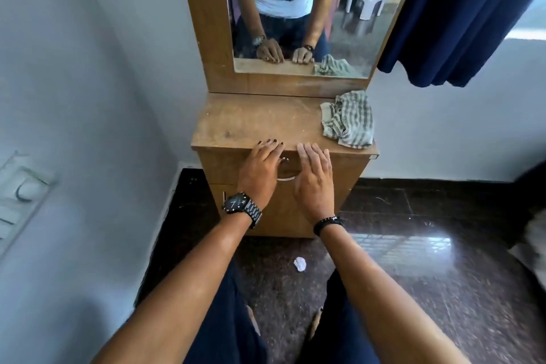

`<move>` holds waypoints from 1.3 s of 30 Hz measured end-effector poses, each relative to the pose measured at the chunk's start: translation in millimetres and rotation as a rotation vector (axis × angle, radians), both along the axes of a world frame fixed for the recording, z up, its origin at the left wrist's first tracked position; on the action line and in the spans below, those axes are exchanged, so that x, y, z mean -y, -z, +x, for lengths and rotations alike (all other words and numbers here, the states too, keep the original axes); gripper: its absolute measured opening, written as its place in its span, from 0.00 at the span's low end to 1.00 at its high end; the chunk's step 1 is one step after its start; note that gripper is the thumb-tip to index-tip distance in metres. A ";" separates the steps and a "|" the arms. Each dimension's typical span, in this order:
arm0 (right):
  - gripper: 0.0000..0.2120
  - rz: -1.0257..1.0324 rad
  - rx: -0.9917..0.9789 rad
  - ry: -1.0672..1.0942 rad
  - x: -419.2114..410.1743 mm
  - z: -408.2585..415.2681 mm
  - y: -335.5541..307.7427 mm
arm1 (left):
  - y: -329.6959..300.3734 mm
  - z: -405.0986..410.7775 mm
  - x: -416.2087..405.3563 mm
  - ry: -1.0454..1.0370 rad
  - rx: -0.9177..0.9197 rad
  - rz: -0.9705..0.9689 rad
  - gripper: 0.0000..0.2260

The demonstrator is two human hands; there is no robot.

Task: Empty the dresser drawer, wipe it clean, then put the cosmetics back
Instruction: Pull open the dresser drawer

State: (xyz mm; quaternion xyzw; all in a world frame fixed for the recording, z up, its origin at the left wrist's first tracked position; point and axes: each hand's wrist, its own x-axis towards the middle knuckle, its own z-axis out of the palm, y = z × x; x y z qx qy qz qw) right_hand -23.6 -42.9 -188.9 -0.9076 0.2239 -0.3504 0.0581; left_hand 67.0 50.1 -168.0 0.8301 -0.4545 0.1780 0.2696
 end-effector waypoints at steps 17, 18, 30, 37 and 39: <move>0.28 0.248 -0.523 -0.137 -3.4 -13.8 6.9 | 22.4 -15.4 -21.4 0.151 -0.189 0.452 0.24; 0.29 0.250 -0.555 -0.150 -1.0 -12.7 6.5 | 26.6 -15.5 -22.4 0.150 -0.210 0.457 0.25; 0.27 0.252 -0.638 -0.103 -1.0 -11.3 -1.6 | 25.8 -10.4 -28.9 0.185 -0.325 0.407 0.25; 0.20 0.261 -0.598 -0.184 -13.4 -34.6 -3.8 | 24.3 -27.4 -37.6 0.148 -0.330 0.399 0.16; 0.18 0.243 -0.580 -0.222 -20.8 -48.8 -4.0 | 23.1 -37.5 -46.3 0.133 -0.348 0.392 0.14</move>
